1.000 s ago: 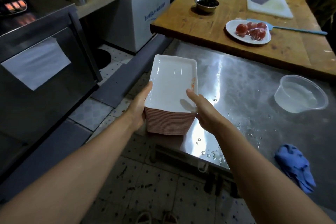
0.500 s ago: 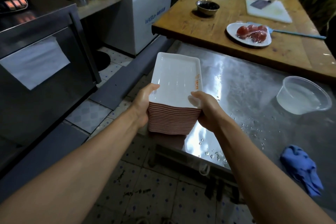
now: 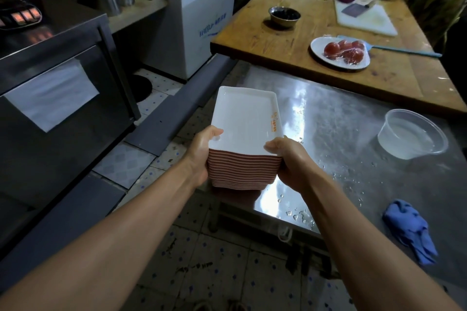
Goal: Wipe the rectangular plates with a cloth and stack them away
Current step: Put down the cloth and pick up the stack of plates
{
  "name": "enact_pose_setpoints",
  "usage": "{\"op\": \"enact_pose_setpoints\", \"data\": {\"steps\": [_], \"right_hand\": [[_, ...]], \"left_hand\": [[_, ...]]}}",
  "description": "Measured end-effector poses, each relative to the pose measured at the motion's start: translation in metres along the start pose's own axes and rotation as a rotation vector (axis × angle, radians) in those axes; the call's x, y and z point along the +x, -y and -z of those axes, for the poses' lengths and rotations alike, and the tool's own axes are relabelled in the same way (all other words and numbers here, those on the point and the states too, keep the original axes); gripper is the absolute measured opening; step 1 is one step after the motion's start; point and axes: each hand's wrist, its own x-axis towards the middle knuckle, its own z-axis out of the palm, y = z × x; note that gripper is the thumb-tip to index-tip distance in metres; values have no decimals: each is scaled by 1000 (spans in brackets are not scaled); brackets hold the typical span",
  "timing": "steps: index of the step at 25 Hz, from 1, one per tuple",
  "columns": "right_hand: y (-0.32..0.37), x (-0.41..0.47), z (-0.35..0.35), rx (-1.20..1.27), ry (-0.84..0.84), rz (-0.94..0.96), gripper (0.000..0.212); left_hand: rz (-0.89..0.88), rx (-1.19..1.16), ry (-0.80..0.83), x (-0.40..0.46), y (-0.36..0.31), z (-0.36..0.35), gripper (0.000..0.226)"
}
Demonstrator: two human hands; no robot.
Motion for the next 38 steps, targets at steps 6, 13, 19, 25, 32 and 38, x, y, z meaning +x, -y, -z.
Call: {"op": "enact_pose_setpoints", "data": {"steps": [6, 13, 19, 25, 32, 38], "right_hand": [[-18, -22, -7, 19, 31, 17, 28], [-32, -15, 5, 2, 29, 43, 30], [-17, -3, 23, -59, 38, -10, 23], [-18, 7, 16, -185, 82, -3, 61], [-29, 11, 21, -241, 153, 150, 67], [-35, 12, 18, -157, 189, 206, 69]], "left_hand": [[43, 77, -11, -25, 1, 10, 30], [79, 75, -11, -23, 8, 9, 29], [87, 85, -51, -22, 5, 7, 32], [53, 276, -43, -19, -1, 16, 23], [15, 157, 109, -4, -6, 17, 55], [93, 110, 79, -1, 3, 22, 24]]}}
